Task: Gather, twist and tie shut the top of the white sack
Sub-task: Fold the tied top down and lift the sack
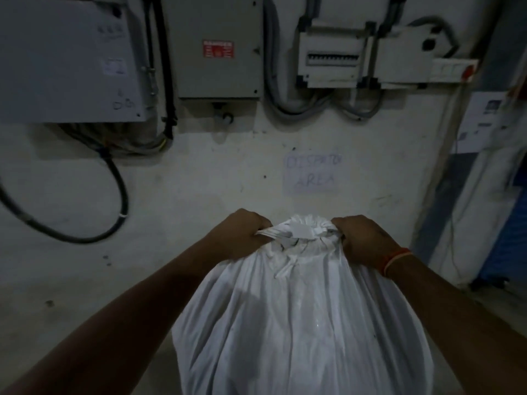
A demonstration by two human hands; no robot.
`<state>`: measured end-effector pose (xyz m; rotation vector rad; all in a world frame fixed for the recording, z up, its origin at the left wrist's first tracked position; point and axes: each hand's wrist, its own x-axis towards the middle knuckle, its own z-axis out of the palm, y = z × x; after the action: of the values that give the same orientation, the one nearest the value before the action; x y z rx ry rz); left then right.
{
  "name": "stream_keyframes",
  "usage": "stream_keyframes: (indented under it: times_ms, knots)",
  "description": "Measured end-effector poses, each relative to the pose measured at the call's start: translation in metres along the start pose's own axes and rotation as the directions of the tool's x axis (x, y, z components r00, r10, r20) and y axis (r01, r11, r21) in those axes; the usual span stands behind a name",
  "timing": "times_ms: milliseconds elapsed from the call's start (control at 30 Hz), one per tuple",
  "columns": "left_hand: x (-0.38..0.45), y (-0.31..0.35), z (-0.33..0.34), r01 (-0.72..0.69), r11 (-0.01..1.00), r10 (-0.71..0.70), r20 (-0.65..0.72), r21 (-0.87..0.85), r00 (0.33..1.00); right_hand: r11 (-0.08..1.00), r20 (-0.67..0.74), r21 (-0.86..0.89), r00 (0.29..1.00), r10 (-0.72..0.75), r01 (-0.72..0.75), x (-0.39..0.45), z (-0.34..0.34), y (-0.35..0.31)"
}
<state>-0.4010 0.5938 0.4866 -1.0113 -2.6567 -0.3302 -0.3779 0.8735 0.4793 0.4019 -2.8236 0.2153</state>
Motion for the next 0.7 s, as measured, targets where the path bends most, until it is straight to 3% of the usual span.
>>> stream_keyframes:
  times_ms: [233,367,700]
  knots:
    - [0.109,0.050,0.028,0.037,0.999,-0.037,0.017,0.001,0.999,1.000,-0.011,0.021,1.000,0.012,-0.012,0.023,-0.020,0.118]
    - [0.160,0.076,0.046,0.086,0.996,-0.086,-0.040,-0.011,0.996,0.998,-0.046,0.026,0.997,-0.054,0.056,0.044,-0.025,0.183]
    - [0.240,0.128,0.091,0.317,0.948,-0.318,-0.105,-0.030,0.942,0.970,-0.036,0.129,0.978,-0.204,0.207,0.090,-0.019,0.302]
